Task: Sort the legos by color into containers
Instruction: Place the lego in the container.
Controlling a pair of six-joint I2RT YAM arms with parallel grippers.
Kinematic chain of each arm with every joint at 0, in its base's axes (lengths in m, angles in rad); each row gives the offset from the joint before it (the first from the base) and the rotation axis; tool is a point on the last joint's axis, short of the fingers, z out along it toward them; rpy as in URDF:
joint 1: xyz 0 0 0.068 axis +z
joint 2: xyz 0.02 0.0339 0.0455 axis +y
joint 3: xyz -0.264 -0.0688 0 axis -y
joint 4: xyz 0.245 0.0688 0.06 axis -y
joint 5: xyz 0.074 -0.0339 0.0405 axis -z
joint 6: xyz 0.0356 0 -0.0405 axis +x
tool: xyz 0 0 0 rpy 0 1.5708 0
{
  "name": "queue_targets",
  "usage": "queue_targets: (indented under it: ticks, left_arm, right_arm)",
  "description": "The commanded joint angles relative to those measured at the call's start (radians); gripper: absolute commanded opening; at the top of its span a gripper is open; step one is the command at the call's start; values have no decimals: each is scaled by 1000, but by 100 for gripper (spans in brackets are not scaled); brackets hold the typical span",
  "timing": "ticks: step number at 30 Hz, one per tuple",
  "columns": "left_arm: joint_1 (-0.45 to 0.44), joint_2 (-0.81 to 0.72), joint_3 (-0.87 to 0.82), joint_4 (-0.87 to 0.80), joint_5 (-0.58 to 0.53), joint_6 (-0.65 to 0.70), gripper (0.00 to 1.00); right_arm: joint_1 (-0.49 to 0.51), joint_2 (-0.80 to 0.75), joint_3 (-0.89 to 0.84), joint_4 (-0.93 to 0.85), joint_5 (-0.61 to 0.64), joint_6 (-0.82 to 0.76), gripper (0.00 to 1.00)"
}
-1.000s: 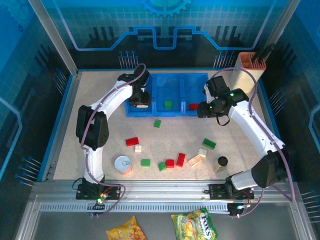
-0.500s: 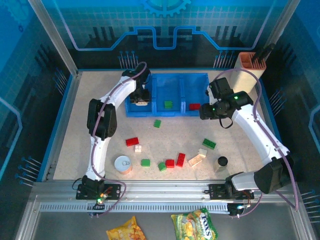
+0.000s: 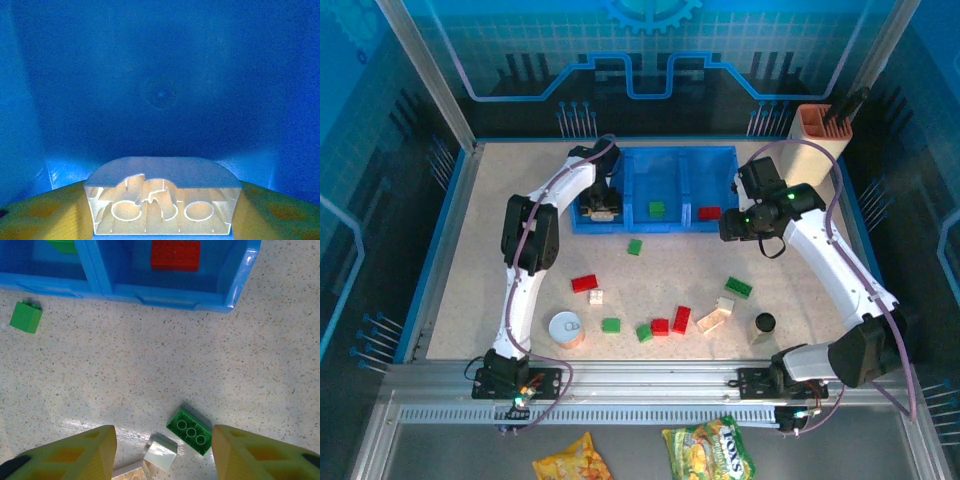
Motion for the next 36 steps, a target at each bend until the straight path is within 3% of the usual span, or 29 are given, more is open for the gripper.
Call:
queue_targets:
  ticks: [1, 12, 24, 36]
  left_arm:
    - [10, 16, 37, -34, 30, 21, 68]
    - [9, -7, 64, -54, 37, 29, 74]
    - [8, -106, 50, -72, 30, 22, 73]
    - [-7, -345, -212, -31, 44, -6, 70]
  right_arm:
    - [-16, -27, -8, -12, 3, 19, 54]
    - [-16, -45, 5, -23, 8, 19, 54]
    - [-16, -60, 4, -25, 4, 19, 54]
    - [-16, -38, -7, -2, -16, 12, 54]
